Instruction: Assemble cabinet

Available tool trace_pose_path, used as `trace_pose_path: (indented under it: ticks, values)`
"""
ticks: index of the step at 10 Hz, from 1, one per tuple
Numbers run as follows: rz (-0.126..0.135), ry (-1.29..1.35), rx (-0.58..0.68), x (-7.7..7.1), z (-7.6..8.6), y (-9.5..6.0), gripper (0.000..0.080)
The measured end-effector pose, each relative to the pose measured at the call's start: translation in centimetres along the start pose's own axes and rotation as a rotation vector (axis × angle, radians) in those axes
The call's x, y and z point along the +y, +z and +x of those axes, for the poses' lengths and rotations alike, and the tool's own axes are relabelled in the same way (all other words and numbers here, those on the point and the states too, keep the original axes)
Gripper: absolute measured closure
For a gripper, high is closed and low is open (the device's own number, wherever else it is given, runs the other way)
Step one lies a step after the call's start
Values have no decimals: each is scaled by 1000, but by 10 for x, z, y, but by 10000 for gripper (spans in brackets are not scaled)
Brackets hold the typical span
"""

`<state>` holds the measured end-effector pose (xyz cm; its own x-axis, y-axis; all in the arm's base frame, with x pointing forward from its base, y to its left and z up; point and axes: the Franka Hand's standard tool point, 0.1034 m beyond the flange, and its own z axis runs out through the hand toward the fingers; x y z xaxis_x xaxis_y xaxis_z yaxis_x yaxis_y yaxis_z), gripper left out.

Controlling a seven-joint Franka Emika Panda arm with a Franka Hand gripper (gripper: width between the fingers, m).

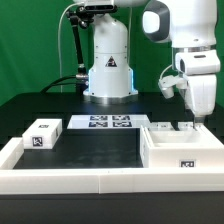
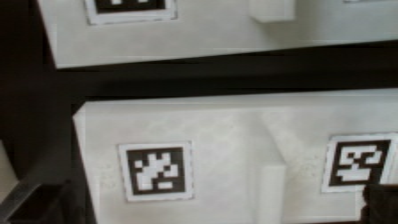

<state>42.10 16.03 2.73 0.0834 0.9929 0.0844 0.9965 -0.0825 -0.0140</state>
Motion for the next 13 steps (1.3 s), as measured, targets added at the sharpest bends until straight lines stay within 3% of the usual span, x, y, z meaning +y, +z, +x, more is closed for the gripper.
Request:
trace_pose_path:
  ticks: [6, 8, 9, 11, 13]
  values:
    - [27, 4, 0, -7, -1, 13, 12]
    - [31, 5, -1, -8, -2, 15, 355]
    - [32, 6, -1, -8, -2, 15, 355]
    - [37, 9, -2, -9, -4, 17, 700]
    - [30, 9, 1, -8, -3, 16, 730]
